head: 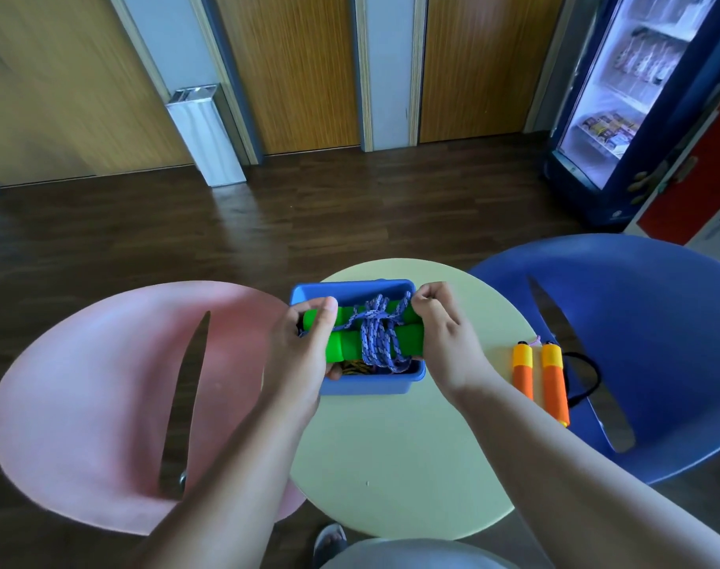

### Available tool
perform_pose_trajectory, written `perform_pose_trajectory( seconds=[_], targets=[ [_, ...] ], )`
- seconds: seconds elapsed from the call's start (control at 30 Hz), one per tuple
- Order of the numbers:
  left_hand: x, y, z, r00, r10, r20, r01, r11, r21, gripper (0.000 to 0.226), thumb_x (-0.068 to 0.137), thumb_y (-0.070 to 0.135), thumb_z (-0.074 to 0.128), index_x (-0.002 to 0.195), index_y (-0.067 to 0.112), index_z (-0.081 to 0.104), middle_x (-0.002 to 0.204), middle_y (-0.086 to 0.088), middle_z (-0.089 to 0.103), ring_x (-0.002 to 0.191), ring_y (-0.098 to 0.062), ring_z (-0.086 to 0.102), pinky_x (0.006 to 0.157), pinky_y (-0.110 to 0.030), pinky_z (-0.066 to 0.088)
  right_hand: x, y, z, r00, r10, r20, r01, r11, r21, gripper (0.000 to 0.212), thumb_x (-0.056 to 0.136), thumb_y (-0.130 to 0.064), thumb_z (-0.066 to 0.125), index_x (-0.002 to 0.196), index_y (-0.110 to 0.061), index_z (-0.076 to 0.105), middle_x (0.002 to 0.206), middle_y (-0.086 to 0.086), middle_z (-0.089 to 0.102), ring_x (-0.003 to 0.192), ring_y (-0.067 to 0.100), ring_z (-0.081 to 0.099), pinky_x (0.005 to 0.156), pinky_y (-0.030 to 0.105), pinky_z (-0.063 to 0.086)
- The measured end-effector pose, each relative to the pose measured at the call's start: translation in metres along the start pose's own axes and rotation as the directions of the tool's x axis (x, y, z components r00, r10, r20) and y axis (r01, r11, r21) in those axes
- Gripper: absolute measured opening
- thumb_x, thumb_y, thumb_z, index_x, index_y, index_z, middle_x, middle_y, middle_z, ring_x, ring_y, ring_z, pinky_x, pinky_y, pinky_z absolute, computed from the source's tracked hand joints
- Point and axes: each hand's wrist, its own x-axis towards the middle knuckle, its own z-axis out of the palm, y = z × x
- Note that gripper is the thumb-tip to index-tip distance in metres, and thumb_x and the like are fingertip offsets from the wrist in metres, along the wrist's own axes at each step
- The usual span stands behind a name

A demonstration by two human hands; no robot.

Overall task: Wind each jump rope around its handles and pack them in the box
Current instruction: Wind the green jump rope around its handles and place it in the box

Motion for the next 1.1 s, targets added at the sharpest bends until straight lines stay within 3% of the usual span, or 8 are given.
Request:
perform_pose_trajectory(
  seconds=[0.2, 0.3, 0.43, 0.53, 0.73, 0.9, 1.0, 1.1],
  targets=[
    [0.007, -0.009, -0.019, 0.998, 0.037, 0.049, -0.041, 0.995, 0.090, 0.022, 0.086, 0.049, 0.071, 0.090, 0.029, 0.064, 0.075, 0.001, 0.063, 0.056, -0.022, 0.055, 0.041, -0.028, 0.042, -0.006, 0.017, 0.011, 0.997, 0.073, 0.037, -0.074, 0.997, 0.021, 0.008, 0.096, -0.025, 0.045, 0.094, -0.017, 0.047, 0.081, 0.002, 0.042, 0.068, 0.013, 0.039, 0.057, 0.027, 0.035],
    [0.012, -0.015, -0.033, 0.992, 0.092, 0.089, -0.111, 0.962, 0.248, 0.018, 0.093, 0.039, 0.074, 0.093, 0.025, 0.062, 0.077, 0.003, 0.062, 0.057, -0.015, 0.055, 0.046, -0.030, 0.044, -0.002, 0.037, 0.007, 0.994, -0.036, 0.106, 0.063, 0.961, -0.268, 0.017, 0.089, -0.032, 0.042, 0.097, -0.020, 0.052, 0.095, -0.001, 0.050, 0.081, 0.008, 0.046, 0.075, 0.026, 0.036],
    [0.022, -0.030, -0.048, 0.941, 0.173, 0.292, -0.298, 0.834, 0.465, 0.014, 0.093, 0.033, 0.075, 0.096, 0.025, 0.063, 0.081, 0.006, 0.066, 0.070, -0.008, 0.062, 0.061, -0.027, 0.048, -0.003, 0.038, 0.009, 0.917, -0.227, 0.328, 0.384, 0.724, -0.572, 0.049, 0.089, -0.054, 0.063, 0.129, -0.027, 0.055, 0.122, -0.009, 0.052, 0.112, 0.008, 0.050, 0.093, 0.019, 0.040],
    [0.033, -0.038, -0.051, 0.945, 0.085, 0.315, -0.229, 0.860, 0.456, 0.015, 0.098, 0.041, 0.066, 0.091, 0.028, 0.063, 0.075, 0.013, 0.063, 0.060, -0.012, 0.057, 0.056, -0.038, 0.048, -0.004, 0.031, 0.025, 0.863, 0.006, 0.506, 0.423, 0.538, -0.729, 0.085, 0.071, -0.064, 0.079, 0.145, -0.040, 0.045, 0.133, -0.013, 0.054, 0.122, 0.009, 0.049, 0.097, 0.023, 0.043],
    [0.063, -0.041, -0.053, 0.960, -0.030, 0.279, -0.086, 0.916, 0.393, 0.036, 0.096, 0.060, 0.048, 0.092, 0.032, 0.070, 0.083, -0.004, 0.066, 0.069, -0.029, 0.065, 0.047, -0.035, 0.048, 0.005, 0.041, 0.048, 0.906, 0.055, 0.419, 0.362, 0.411, -0.837, 0.096, 0.070, -0.055, 0.083, 0.152, -0.033, 0.039, 0.137, -0.008, 0.055, 0.124, 0.018, 0.051, 0.100, 0.030, 0.046],
    [0.094, -0.038, -0.061, 0.958, 0.004, 0.285, -0.107, 0.932, 0.347, 0.033, 0.106, 0.051, 0.042, 0.107, 0.032, 0.070, 0.098, -0.002, 0.070, 0.060, -0.018, 0.067, 0.048, -0.037, 0.055, 0.020, 0.048, 0.066, 0.979, 0.074, 0.190, 0.128, 0.502, -0.855, 0.081, 0.069, -0.046, 0.082, 0.140, -0.030, 0.047, 0.123, -0.006, 0.060, 0.099, 0.016, 0.060, 0.077, 0.035, 0.057],
    [0.123, -0.054, -0.083, 0.971, 0.185, 0.152, -0.236, 0.839, 0.490, 0.017, 0.102, 0.033, 0.058, 0.106, 0.022, 0.071, 0.104, 0.001, 0.072, 0.088, -0.018, 0.068, 0.081, -0.044, 0.058, 0.045, 0.055, 0.078, 0.996, 0.085, 0.039, -0.012, 0.528, -0.849, 0.080, 0.068, -0.053, 0.082, 0.137, -0.028, 0.049, 0.117, -0.002, 0.063, 0.100, 0.021, 0.063, 0.080, 0.037, 0.056],
    [0.144, -0.081, -0.097, 0.970, 0.206, 0.130, -0.243, 0.777, 0.581, 0.032, 0.094, 0.035, 0.061, 0.117, 0.014, 0.068, 0.114, -0.003, 0.066, 0.105, -0.022, 0.061, 0.092, -0.042, 0.052, 0.073, 0.061, 0.098, 0.989, 0.143, -0.026, -0.101, 0.545, -0.832, 0.080, 0.070, -0.060, 0.082, 0.133, -0.023, 0.049, 0.105, 0.000, 0.064, 0.091, 0.021, 0.064, 0.073, 0.038, 0.058]
  ],
)
